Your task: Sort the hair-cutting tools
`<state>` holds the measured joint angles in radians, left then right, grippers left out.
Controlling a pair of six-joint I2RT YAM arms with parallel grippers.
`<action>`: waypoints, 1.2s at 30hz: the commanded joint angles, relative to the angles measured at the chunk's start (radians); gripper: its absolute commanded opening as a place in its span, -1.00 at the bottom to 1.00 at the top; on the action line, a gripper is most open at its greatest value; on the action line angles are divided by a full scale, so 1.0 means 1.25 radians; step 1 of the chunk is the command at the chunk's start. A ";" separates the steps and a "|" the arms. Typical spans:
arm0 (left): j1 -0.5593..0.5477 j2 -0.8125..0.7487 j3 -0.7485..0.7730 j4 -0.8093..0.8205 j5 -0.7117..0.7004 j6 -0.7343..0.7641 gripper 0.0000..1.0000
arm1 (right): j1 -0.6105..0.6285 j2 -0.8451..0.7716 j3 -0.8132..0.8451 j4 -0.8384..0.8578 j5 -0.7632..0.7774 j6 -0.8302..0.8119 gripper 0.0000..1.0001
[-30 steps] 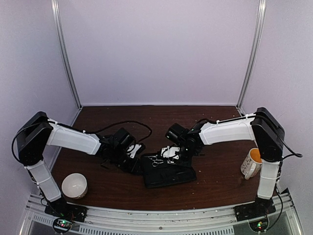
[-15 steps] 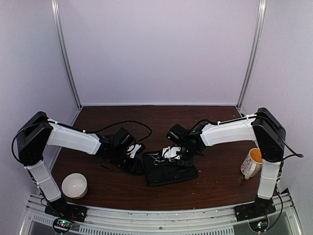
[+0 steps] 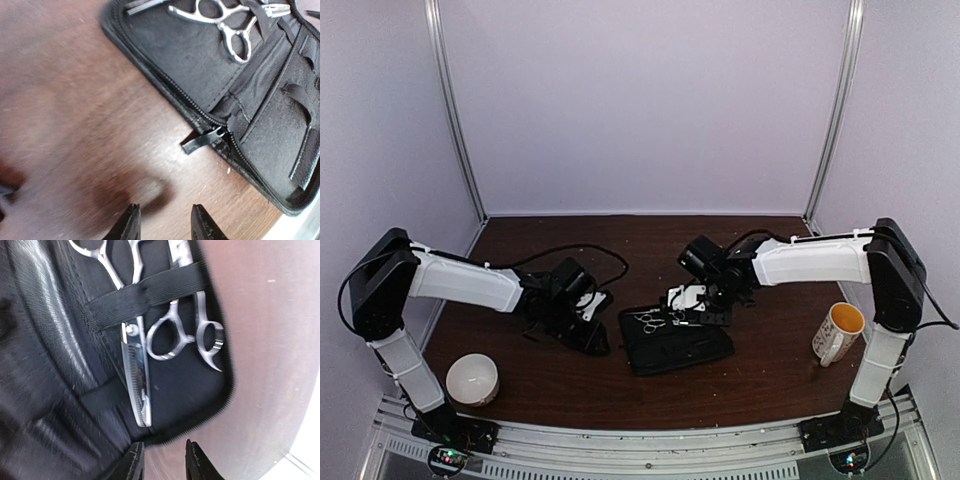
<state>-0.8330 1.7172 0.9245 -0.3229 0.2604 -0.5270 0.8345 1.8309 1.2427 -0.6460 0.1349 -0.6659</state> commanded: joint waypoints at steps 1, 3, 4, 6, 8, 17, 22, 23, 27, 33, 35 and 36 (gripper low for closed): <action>0.003 -0.075 0.066 -0.098 -0.108 0.055 -0.23 | -0.010 -0.080 -0.002 -0.041 -0.002 -0.011 -0.42; 0.012 -0.086 0.105 -0.163 -0.164 0.068 -0.21 | -0.023 -0.107 -0.006 -0.050 -0.016 -0.002 -0.42; 0.018 -0.087 0.125 -0.199 -0.192 0.070 -0.21 | -0.033 -0.121 -0.008 -0.054 -0.028 0.004 -0.42; 0.035 -0.079 0.165 -0.269 -0.240 0.065 -0.21 | -0.054 -0.147 -0.009 -0.062 -0.064 0.025 -0.42; 0.054 -0.068 0.199 -0.327 -0.271 0.051 -0.22 | -0.075 -0.171 -0.011 -0.069 -0.105 0.052 -0.42; 0.109 -0.010 0.272 -0.430 -0.285 0.035 -0.39 | -0.135 -0.228 -0.089 -0.014 -0.248 0.152 -0.36; 0.112 0.031 0.278 -0.441 -0.227 0.025 -0.41 | -0.139 -0.229 -0.109 0.005 -0.263 0.149 -0.36; 0.112 0.034 0.274 -0.441 -0.225 0.022 -0.40 | -0.139 -0.229 -0.110 0.007 -0.265 0.148 -0.36; 0.112 0.042 0.263 -0.436 -0.221 0.022 -0.37 | -0.140 -0.223 -0.112 0.010 -0.272 0.145 -0.36; 0.112 0.083 0.263 -0.425 -0.215 0.032 -0.36 | -0.140 -0.218 -0.111 0.011 -0.276 0.144 -0.36; 0.112 0.094 0.261 -0.425 -0.217 0.035 -0.36 | -0.140 -0.219 -0.113 0.012 -0.275 0.144 -0.36; 0.112 0.099 0.261 -0.425 -0.220 0.036 -0.37 | -0.140 -0.218 -0.114 0.012 -0.276 0.144 -0.36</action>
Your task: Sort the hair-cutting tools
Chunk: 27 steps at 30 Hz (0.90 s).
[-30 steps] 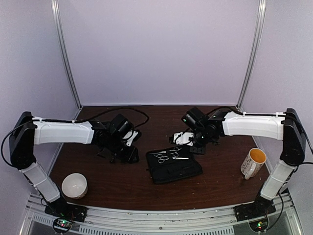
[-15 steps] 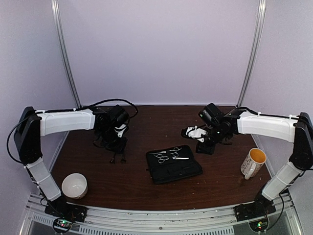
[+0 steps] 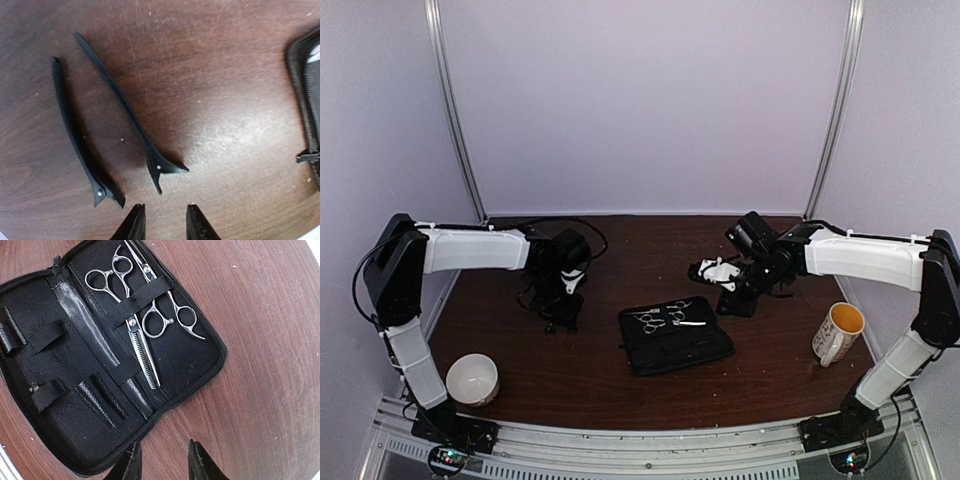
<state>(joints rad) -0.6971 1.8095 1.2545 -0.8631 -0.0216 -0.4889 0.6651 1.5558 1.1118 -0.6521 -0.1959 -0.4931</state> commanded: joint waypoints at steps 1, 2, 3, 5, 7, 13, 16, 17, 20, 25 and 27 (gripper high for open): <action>0.003 0.028 -0.003 0.007 0.002 0.006 -0.37 | -0.004 0.001 -0.010 0.018 -0.011 0.005 -0.36; 0.003 0.031 -0.003 0.007 -0.003 0.007 -0.38 | -0.004 0.001 -0.010 0.019 -0.012 0.005 -0.36; 0.003 0.033 -0.003 0.008 -0.004 0.008 -0.38 | -0.005 0.002 -0.011 0.020 -0.013 0.004 -0.36; 0.003 0.040 -0.002 0.008 -0.012 0.010 -0.39 | -0.004 0.006 -0.011 0.019 -0.014 0.003 -0.36; 0.003 0.048 0.001 0.010 -0.019 0.016 -0.41 | -0.004 0.009 -0.010 0.018 -0.019 0.003 -0.36; 0.003 0.079 0.011 0.026 -0.015 0.029 -0.46 | -0.004 0.016 -0.007 0.013 -0.020 0.001 -0.37; 0.003 0.086 0.014 0.033 -0.020 0.035 -0.50 | -0.005 0.010 -0.009 0.014 -0.019 0.003 -0.37; 0.003 0.087 0.014 0.036 -0.023 0.038 -0.52 | -0.006 0.009 -0.009 0.016 -0.017 0.007 -0.37; 0.003 0.096 0.021 0.039 -0.028 0.052 -0.58 | -0.006 0.001 -0.010 0.011 -0.017 0.017 -0.37; 0.003 0.110 0.028 0.050 -0.040 0.075 -0.69 | -0.007 -0.050 -0.031 -0.030 -0.072 -0.019 -0.36; 0.003 0.113 0.030 0.057 -0.042 0.083 -0.76 | -0.006 -0.079 -0.050 -0.050 -0.102 -0.056 -0.35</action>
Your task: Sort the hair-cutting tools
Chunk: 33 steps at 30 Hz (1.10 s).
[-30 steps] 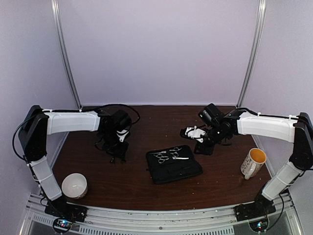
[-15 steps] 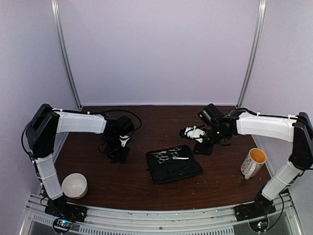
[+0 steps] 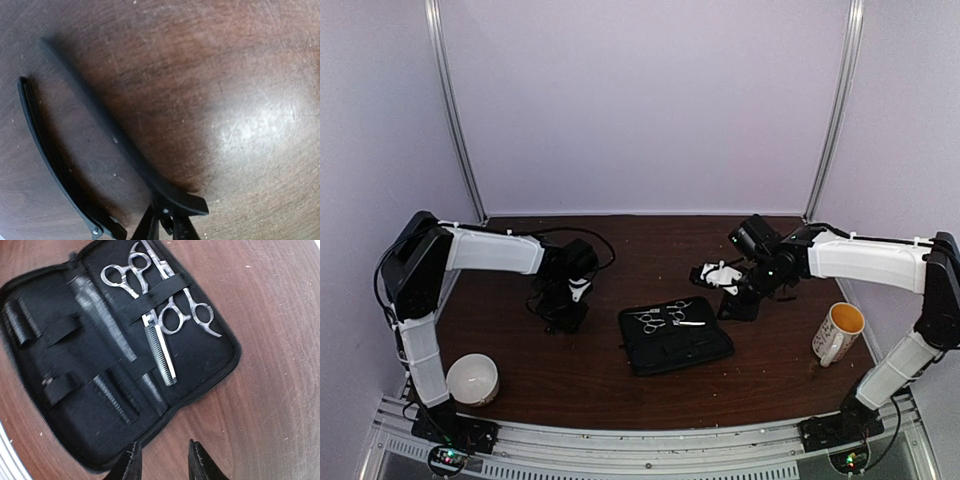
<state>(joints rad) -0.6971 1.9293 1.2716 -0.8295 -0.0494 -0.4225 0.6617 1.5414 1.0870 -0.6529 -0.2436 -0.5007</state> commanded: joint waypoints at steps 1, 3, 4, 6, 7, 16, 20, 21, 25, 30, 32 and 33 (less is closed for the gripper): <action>0.003 0.020 0.016 0.034 -0.022 0.032 -0.78 | -0.002 -0.078 -0.038 -0.061 -0.081 -0.068 -0.35; 0.003 0.021 0.016 0.045 -0.021 0.043 -0.87 | 0.000 -0.097 -0.050 -0.086 -0.126 -0.101 -0.34; 0.003 0.021 0.017 0.047 -0.020 0.050 -0.92 | 0.006 -0.108 -0.056 -0.097 -0.141 -0.115 -0.33; 0.003 0.014 0.016 0.050 -0.018 0.068 -1.00 | 0.031 -0.125 -0.066 -0.109 -0.145 -0.136 -0.31; 0.003 0.005 0.012 0.051 -0.019 0.078 -1.00 | 0.050 -0.135 -0.073 -0.112 -0.137 -0.150 -0.29; -0.011 -0.199 -0.046 0.029 0.015 0.241 -1.00 | 0.210 -0.127 -0.145 -0.024 0.014 -0.206 -0.27; -0.051 -0.249 -0.008 -0.018 0.151 0.326 -1.00 | 0.235 -0.090 -0.144 0.010 0.054 -0.215 -0.28; -0.068 -0.251 0.006 -0.030 0.158 0.343 -1.00 | 0.238 -0.081 -0.143 0.014 0.061 -0.216 -0.28; -0.121 -0.230 0.053 -0.084 0.152 0.384 -1.00 | 0.252 -0.067 -0.145 0.026 0.074 -0.216 -0.30; -0.141 -0.210 0.058 -0.070 0.217 0.394 -1.00 | 0.258 -0.090 -0.133 0.013 0.069 -0.214 -0.34; -0.149 -0.199 0.052 -0.058 0.259 0.400 -1.00 | 0.257 -0.086 -0.117 0.005 0.065 -0.210 -0.34; -0.153 -0.189 0.052 -0.056 0.282 0.406 -1.00 | 0.258 -0.086 -0.114 0.007 0.061 -0.209 -0.34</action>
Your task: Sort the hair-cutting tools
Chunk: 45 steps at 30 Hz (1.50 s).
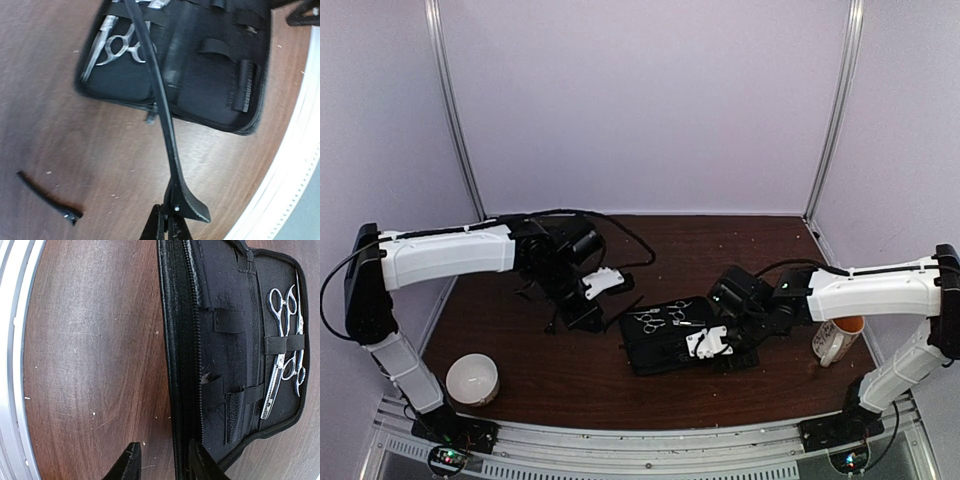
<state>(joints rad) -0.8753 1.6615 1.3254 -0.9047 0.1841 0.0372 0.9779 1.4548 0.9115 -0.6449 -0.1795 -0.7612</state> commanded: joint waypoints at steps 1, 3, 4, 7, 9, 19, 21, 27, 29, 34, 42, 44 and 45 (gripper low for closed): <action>-0.016 0.036 0.010 0.004 0.106 0.047 -1.00 | 0.004 -0.015 0.029 0.005 0.006 0.000 -0.34; -0.035 0.055 0.017 -0.004 0.110 0.069 -1.00 | 0.005 -0.005 0.029 0.019 0.005 0.003 -0.34; -0.041 0.066 0.026 -0.014 0.107 0.078 -1.00 | 0.006 0.002 0.032 0.023 0.007 0.005 -0.34; -0.046 0.098 0.054 -0.053 0.118 0.095 -1.00 | 0.010 0.014 0.037 0.032 0.017 0.015 -0.34; -0.048 0.112 0.060 -0.064 0.116 0.099 -1.00 | 0.013 0.014 0.037 0.036 0.023 0.013 -0.34; -0.061 0.161 0.063 -0.034 0.133 0.101 -1.00 | 0.034 0.097 0.034 0.039 0.017 -0.059 -0.69; -0.062 0.160 0.059 -0.031 0.143 0.102 -1.00 | 0.046 0.101 0.020 0.041 0.033 -0.083 -0.85; -0.076 0.161 0.043 -0.051 0.155 0.119 -1.00 | 0.076 0.111 -0.031 0.075 0.082 -0.126 -1.00; -0.086 0.169 0.040 -0.065 0.150 0.123 -1.00 | 0.094 0.108 -0.058 0.095 0.100 -0.142 -1.00; -0.095 0.176 0.012 -0.065 0.122 0.107 -1.00 | 0.140 0.103 -0.138 0.157 0.158 -0.177 -1.00; -0.148 0.207 0.008 -0.085 0.084 0.096 -1.00 | 0.190 0.083 -0.228 0.254 0.211 -0.178 -1.00; -0.161 0.221 0.010 -0.084 0.065 0.086 -1.00 | 0.198 0.073 -0.246 0.273 0.226 -0.183 -1.00; -0.161 0.230 0.014 -0.085 0.061 0.082 -1.00 | 0.201 0.069 -0.256 0.280 0.235 -0.189 -1.00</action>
<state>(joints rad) -1.0492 1.9141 1.3445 -0.9936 0.3004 0.1604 1.1999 1.5158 0.6731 -0.2760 0.1284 -0.9623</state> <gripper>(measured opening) 0.033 0.015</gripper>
